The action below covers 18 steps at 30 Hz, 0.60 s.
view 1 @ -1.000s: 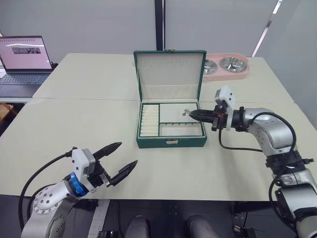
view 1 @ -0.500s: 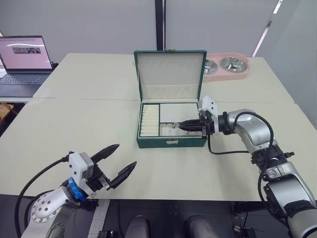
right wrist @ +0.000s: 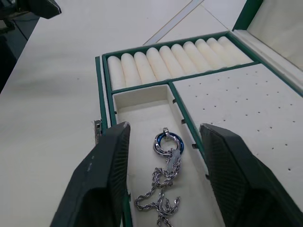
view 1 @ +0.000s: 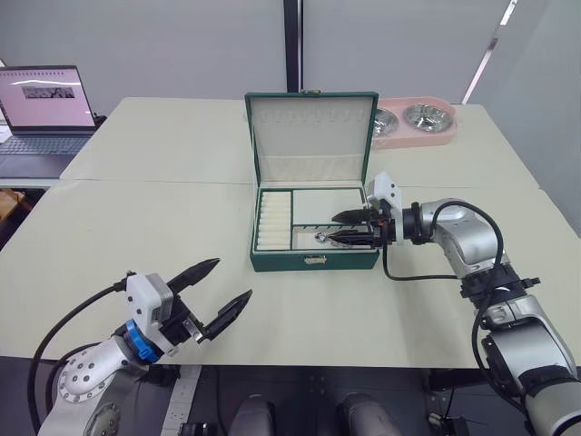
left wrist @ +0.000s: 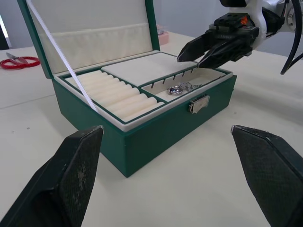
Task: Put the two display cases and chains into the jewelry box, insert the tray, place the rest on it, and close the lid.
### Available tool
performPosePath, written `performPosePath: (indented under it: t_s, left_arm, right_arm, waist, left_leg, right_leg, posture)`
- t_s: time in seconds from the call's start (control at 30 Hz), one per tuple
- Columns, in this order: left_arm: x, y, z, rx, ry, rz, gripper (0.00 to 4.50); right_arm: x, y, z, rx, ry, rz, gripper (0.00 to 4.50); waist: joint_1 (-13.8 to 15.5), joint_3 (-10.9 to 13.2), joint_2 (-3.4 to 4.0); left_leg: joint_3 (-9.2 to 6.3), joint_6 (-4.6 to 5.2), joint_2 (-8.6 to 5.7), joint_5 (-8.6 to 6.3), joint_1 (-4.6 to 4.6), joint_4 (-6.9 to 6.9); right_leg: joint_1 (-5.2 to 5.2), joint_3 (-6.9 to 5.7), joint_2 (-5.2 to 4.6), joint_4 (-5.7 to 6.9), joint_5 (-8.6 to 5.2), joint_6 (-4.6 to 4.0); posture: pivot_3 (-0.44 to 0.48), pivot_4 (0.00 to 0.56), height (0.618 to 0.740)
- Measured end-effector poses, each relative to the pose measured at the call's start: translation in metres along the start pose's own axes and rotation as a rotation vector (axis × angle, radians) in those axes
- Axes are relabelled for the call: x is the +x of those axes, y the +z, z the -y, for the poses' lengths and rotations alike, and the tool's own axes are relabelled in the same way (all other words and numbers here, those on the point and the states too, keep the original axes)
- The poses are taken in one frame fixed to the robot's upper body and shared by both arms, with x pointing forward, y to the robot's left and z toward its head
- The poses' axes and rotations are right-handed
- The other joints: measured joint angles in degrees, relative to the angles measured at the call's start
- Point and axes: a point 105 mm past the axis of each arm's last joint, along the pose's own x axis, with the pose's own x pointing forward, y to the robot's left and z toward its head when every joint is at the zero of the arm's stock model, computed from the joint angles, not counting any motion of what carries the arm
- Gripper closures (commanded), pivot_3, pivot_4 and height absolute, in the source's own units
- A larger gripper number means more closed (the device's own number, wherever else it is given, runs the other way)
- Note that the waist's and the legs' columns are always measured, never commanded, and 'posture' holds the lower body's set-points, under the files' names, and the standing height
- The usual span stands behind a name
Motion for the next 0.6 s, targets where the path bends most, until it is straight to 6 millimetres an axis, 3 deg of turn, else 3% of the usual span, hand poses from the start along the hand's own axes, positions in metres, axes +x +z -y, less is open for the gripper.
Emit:
performPosePath:
  t_s: [0.13,0.37,0.6]
  left_arm:
    - [0.005,0.000,-0.006,-0.008,0.020,-0.012,0.00]
    - [-0.001,-0.013,-0.025,-0.052,0.050,-0.087,0.00]
    - [-0.014,-0.017,-0.074,-0.042,0.172,-0.132,0.00]
  right_arm:
    - [-0.016,0.009,0.003,-0.013,-0.053,0.052,0.05]
    - [-0.070,-0.022,0.007,0.077,-0.245,0.038,0.05]
    - [-0.142,-0.055,0.002,0.182,-0.482,0.017,0.05]
  waist:
    - [0.07,0.00,0.00]
    - [0.30,0.01,0.01]
    - [0.32,0.02,0.01]
  left_leg:
    - [-0.01,0.00,-0.01,0.00,-0.02,0.00]
    - [0.01,0.00,-0.03,0.00,-0.02,0.00]
    - [0.02,0.00,-0.02,0.00,-0.02,-0.01]
  right_leg:
    - [0.00,-0.01,-0.01,-0.02,0.00,0.00]
    - [0.00,0.00,-0.01,-0.01,0.00,0.00]
    - [0.01,0.01,0.02,-0.02,0.00,0.00]
  posture:
    - [0.000,0.150,0.740]
    - [0.000,0.150,0.740]
    - [0.000,0.150,0.740]
